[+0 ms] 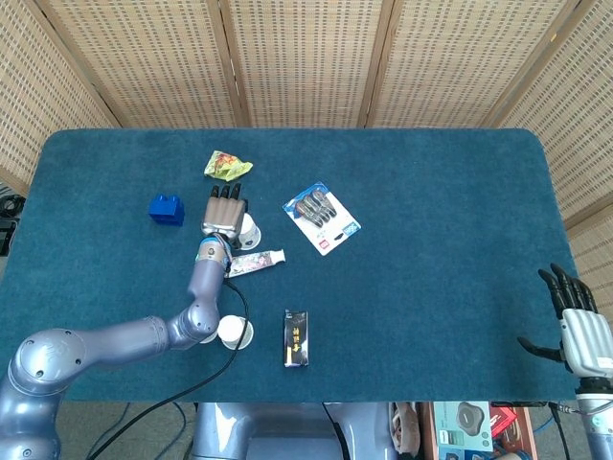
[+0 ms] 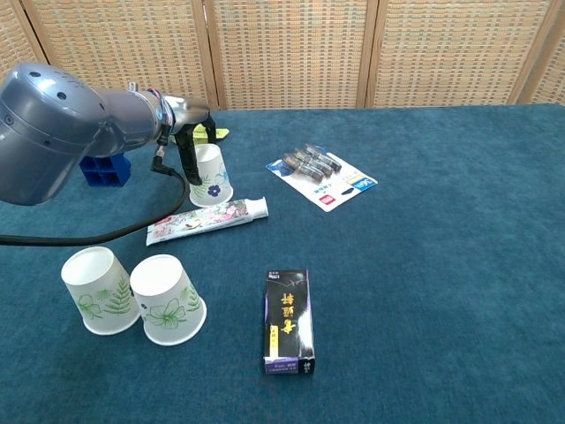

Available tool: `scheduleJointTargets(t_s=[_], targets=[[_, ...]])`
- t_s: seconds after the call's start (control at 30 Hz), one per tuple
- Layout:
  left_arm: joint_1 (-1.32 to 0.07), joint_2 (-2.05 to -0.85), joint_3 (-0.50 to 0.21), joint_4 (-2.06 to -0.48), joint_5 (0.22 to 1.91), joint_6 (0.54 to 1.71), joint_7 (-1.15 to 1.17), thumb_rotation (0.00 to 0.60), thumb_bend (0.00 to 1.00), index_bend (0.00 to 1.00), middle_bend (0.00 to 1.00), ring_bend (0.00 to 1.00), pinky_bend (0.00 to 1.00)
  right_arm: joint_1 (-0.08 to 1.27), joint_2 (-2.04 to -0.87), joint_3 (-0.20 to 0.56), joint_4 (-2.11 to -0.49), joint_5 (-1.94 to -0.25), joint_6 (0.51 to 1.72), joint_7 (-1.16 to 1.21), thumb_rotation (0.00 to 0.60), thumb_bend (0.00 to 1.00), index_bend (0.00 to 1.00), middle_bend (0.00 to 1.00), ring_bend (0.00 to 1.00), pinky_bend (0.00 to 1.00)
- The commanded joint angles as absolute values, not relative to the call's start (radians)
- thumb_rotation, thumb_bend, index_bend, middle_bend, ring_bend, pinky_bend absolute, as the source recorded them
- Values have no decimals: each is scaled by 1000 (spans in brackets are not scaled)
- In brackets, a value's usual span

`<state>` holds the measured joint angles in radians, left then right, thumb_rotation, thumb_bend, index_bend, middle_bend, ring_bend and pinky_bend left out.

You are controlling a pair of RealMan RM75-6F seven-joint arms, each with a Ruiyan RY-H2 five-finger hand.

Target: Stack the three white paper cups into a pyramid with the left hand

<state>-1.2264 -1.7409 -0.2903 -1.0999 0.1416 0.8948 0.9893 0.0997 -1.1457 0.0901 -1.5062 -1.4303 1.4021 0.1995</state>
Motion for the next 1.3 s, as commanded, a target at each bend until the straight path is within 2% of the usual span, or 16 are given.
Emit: scheduleJointTargets(t_s=[0.03, 0.43, 0.7, 1.0, 1.1, 1.3], targets=[[-1230, -1752, -288, -1081, 141, 888, 995, 600, 203, 382, 0, 0, 0, 99, -1146, 91, -1505, -1429, 1402, 202, 600, 91, 0, 0, 0, 0], [-1212, -1757, -286, -1084, 178, 887, 968, 600, 203, 433, 0, 0, 0, 98, -1145, 90, -1506, -1436, 1408, 203, 600, 91, 0, 0, 0, 0], [-1185, -1697, -296, -1179, 238, 921, 926, 600, 202, 433, 0, 0, 0, 98, -1146, 91, -1506, -1433, 1408, 196, 600, 91, 0, 0, 0, 0], [-1119, -1490, -303, -1508, 335, 1026, 883, 600, 203, 433, 0, 0, 0, 98, -1148, 94, -1505, -1423, 1404, 185, 600, 90, 0, 0, 0, 0], [-1070, -1385, -285, -1678, 390, 1052, 856, 600, 203, 433, 0, 0, 0, 97, -1149, 95, -1506, -1422, 1408, 177, 600, 91, 0, 0, 0, 0], [-976, -1231, -230, -1889, 534, 1097, 795, 600, 203, 433, 0, 0, 0, 96, -1150, 102, -1504, -1405, 1404, 174, 600, 91, 0, 0, 0, 0]])
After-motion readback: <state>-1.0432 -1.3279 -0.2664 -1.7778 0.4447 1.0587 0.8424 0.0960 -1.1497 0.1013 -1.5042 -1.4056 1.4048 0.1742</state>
